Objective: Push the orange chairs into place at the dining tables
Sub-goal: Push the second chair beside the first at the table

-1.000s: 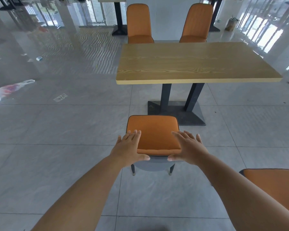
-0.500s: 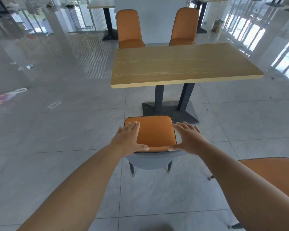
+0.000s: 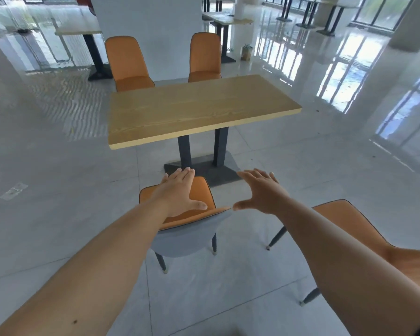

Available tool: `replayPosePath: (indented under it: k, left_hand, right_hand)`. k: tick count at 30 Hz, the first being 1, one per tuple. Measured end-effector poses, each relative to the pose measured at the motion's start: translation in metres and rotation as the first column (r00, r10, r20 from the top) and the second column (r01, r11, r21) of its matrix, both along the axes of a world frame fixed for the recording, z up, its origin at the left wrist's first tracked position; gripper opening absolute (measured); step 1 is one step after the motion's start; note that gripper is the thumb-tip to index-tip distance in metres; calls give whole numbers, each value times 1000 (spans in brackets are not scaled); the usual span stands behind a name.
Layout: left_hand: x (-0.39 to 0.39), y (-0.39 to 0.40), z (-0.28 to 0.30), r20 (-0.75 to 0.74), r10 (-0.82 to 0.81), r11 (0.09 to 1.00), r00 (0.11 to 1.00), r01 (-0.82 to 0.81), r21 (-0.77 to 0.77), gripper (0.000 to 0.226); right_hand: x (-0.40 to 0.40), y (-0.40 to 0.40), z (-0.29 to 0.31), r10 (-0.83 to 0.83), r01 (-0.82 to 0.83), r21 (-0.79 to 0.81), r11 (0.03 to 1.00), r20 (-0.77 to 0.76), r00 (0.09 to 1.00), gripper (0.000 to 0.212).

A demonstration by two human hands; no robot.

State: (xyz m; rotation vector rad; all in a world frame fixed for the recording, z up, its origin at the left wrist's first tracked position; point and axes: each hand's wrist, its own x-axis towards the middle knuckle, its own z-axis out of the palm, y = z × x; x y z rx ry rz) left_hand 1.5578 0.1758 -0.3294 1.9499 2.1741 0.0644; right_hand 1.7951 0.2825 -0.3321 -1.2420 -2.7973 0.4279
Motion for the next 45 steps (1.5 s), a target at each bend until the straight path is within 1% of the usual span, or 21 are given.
replayPosePath:
  k: [5,11,16,19,21,26,30,37,42,45]
  left_hand:
    - [62,32,8,33,-140,990,990,140,-19,111]
    - [163,64,14,24,-306,951,952,306,-35,115]
    - [274,82,12,1,-424,905,906,424,-26,118]
    - [356,84,7,-4,-481,877,877,481,-21,122]
    - [414,83,6,-8,-510,860,860,510,-14,120]
    - [543,81,3,16,-511,859,859,511,19,115]
    - [608,87,-8,42,-508,860,861,509,-27,115]
    - [663,130,-27,41,-481,872,876,482,-86,113]
    - [696,149,-32,26,-440,889,897,440,-128,113]
    - [715,153,-36,27,-349,929,937,350,-123,114]
  right_hand:
    - [75,1,8,-109,109,-33,993,11,994,108]
    - [184,-9,20,-268,268,-49,962,17,963,109]
    - [302,-22,21,-386,386,-26,922,23,922,107]
    - [386,-32,17,-448,449,-24,893,35,894,106]
    - [445,-38,13,-468,470,-27,882,48,882,106]
    - [572,-39,8,-496,500,-39,865,79,865,103]
    - [637,-24,5,-483,488,-64,870,84,872,102]
    - [696,21,-19,-471,475,-68,877,65,880,105]
    - [730,52,-34,-394,402,-103,910,86,915,105]
    - [750,74,-39,-317,324,-115,939,77,945,106]
